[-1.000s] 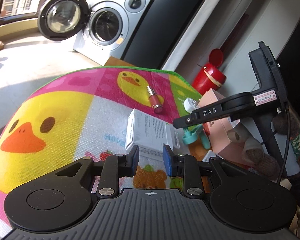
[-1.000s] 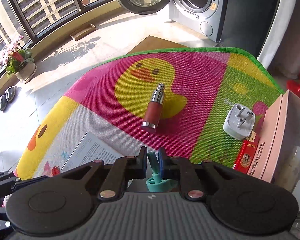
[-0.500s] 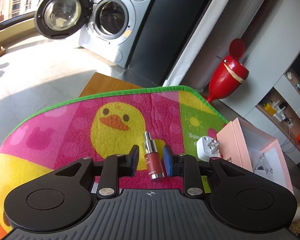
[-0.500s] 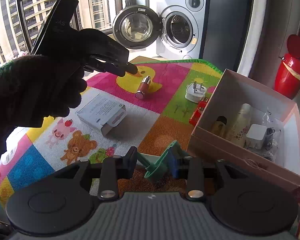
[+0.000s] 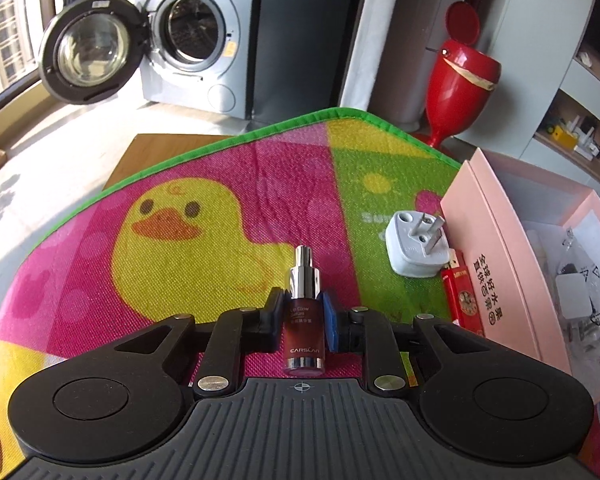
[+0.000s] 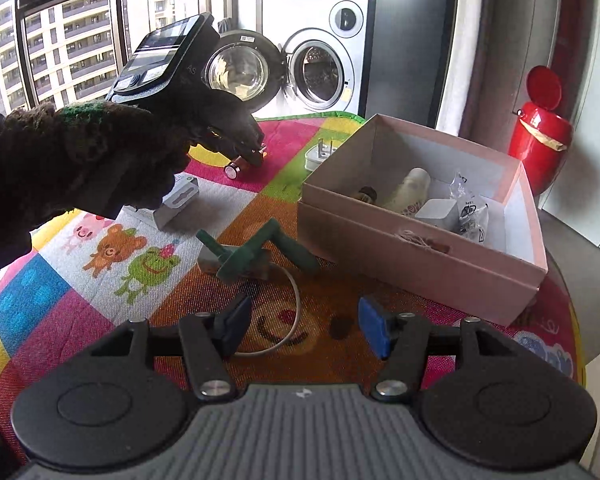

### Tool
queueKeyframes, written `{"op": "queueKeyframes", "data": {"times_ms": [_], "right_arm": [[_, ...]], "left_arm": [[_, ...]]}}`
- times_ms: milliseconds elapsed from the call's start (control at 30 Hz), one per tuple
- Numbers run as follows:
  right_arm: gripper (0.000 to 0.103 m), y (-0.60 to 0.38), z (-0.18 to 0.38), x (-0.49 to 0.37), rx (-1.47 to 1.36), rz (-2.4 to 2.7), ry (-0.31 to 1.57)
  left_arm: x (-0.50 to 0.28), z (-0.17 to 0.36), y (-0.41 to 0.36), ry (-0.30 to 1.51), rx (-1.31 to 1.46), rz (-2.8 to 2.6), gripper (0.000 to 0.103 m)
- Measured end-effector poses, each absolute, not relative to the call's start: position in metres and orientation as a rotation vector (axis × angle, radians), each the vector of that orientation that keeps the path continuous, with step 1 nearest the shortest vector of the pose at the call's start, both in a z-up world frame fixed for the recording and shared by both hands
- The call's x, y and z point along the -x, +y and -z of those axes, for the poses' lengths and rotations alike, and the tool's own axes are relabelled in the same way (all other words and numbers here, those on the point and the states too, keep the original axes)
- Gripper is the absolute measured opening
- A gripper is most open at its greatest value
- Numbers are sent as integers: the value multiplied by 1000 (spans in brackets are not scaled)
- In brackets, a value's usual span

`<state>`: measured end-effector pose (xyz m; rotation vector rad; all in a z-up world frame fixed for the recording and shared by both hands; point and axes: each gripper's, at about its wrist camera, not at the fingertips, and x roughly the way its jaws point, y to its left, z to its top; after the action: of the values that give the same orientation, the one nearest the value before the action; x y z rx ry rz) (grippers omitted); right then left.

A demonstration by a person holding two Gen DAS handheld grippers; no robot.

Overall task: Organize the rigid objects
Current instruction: 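Grasp the red serum bottle with the left tool while the right tool carries the teal tool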

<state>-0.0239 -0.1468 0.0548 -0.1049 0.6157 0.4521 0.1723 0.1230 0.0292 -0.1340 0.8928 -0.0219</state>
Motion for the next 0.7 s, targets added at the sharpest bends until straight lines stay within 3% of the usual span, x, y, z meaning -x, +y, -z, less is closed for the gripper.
{"op": "queueKeyframes", "data": {"times_ms": [267, 367, 567, 600, 667, 700], "right_arm": [[61, -140, -52, 18, 34, -467, 631], [68, -134, -57, 18, 4, -491, 607], [71, -89, -52, 18, 163, -513, 530], [70, -80, -50, 17, 200, -499, 519], [57, -68, -46, 15, 264, -463, 505], [39, -65, -45, 14, 278, -457, 510]], "left_arm": [[-89, -26, 99, 880, 61, 182, 24], [-57, -25, 103, 876, 91, 185, 24], [-13, -22, 113, 860, 164, 171, 24], [-9, -22, 113, 860, 171, 172, 24], [-3, -22, 112, 855, 182, 171, 24], [-1, -22, 113, 853, 190, 169, 24]]}}
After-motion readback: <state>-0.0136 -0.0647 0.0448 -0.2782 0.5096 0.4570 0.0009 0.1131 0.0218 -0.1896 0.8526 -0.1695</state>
